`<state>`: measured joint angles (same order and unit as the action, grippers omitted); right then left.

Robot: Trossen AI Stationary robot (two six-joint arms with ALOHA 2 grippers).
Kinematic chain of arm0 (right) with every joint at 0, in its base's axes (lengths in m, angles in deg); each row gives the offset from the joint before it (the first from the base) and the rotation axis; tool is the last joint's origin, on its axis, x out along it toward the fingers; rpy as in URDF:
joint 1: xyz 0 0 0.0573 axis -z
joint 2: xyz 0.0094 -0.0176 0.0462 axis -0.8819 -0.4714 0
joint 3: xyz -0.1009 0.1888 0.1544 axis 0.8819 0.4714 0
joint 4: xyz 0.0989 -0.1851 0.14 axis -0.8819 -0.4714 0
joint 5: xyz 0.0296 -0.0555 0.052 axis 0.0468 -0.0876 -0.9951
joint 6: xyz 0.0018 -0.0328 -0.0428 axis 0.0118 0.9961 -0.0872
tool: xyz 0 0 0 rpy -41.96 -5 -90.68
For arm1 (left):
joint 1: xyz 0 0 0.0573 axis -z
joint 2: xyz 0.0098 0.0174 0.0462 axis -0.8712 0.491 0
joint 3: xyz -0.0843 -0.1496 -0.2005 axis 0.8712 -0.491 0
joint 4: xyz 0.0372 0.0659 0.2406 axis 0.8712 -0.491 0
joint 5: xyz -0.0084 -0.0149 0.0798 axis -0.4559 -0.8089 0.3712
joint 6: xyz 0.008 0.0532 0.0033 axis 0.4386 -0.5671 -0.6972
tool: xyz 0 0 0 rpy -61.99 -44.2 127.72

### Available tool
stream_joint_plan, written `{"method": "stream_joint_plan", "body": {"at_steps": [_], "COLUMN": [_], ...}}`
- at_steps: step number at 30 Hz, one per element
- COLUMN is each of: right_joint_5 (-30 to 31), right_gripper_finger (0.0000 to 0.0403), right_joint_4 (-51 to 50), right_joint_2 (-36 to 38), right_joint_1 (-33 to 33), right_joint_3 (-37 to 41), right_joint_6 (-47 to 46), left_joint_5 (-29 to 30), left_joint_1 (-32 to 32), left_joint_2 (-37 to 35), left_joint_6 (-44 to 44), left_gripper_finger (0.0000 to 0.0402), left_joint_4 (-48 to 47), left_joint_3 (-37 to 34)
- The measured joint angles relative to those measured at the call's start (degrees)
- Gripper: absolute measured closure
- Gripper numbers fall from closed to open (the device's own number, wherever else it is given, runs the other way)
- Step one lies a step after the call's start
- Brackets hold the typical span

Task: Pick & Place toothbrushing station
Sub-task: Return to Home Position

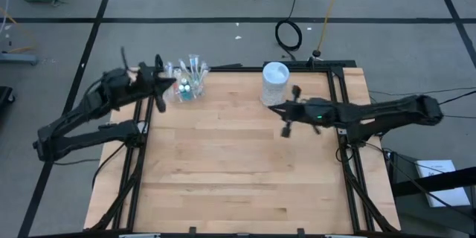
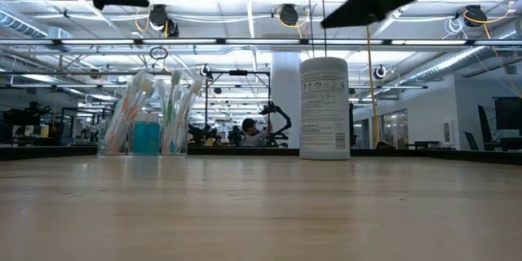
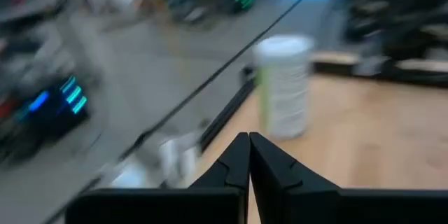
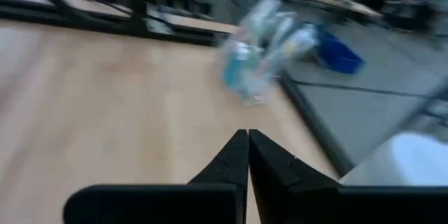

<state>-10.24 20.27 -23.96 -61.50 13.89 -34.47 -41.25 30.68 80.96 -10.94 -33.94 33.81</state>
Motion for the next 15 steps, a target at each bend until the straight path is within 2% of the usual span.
{"method": "stream_joint_plan", "body": {"at_steps": [6,11,15], "right_joint_5": [-17.02,-21.78,-23.05], "right_gripper_finger": [0.0400,0.0401,0.0402], "right_joint_4": [0.65,0.53,0.68], "right_joint_2": [16.48,29.60,39.64], "right_joint_1": [4.48,6.44,6.56], "right_joint_3": [12.67,20.64,25.46], "right_joint_6": [-4.74,-9.47,-12.15], "left_joint_5": [-10.31,-11.64,-11.66], "left_joint_1": [1.53,1.81,1.81], "left_joint_2": [-10.91,-16.84,-20.04], "left_joint_6": [-1.53,0.70,2.37], "left_gripper_finger": [0.0397,0.0384,0.0392], "left_joint_4": [17.84,29.13,39.24], "left_joint_3": [-14.98,-25.40,-32.99]}}
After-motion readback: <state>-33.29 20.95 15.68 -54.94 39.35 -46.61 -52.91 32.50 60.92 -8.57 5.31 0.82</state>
